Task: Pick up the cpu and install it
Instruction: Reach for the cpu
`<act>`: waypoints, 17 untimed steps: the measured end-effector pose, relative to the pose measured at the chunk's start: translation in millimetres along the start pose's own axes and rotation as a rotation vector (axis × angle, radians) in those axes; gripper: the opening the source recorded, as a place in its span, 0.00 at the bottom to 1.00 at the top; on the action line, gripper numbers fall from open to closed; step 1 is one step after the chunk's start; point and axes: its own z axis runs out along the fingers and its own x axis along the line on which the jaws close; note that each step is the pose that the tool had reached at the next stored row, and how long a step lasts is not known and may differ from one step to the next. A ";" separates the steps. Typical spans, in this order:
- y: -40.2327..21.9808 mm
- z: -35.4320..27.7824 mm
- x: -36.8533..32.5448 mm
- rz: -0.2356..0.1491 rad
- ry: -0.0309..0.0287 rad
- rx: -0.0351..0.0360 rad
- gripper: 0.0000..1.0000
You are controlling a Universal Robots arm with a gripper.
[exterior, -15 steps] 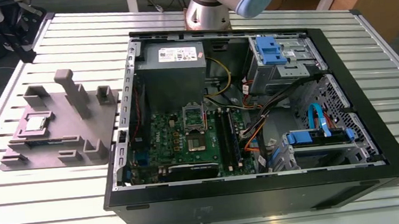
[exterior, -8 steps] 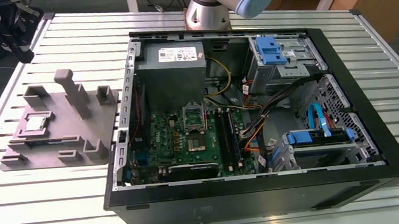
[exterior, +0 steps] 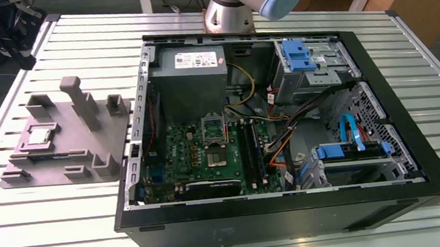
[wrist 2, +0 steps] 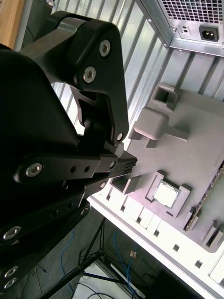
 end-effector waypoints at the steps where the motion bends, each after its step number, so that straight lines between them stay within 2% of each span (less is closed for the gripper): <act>1: 0.0 0.1 0.2 0.000 0.0000 0.0000 0.11; 17: -0.3 1.4 3.6 0.000 0.0000 0.0000 0.11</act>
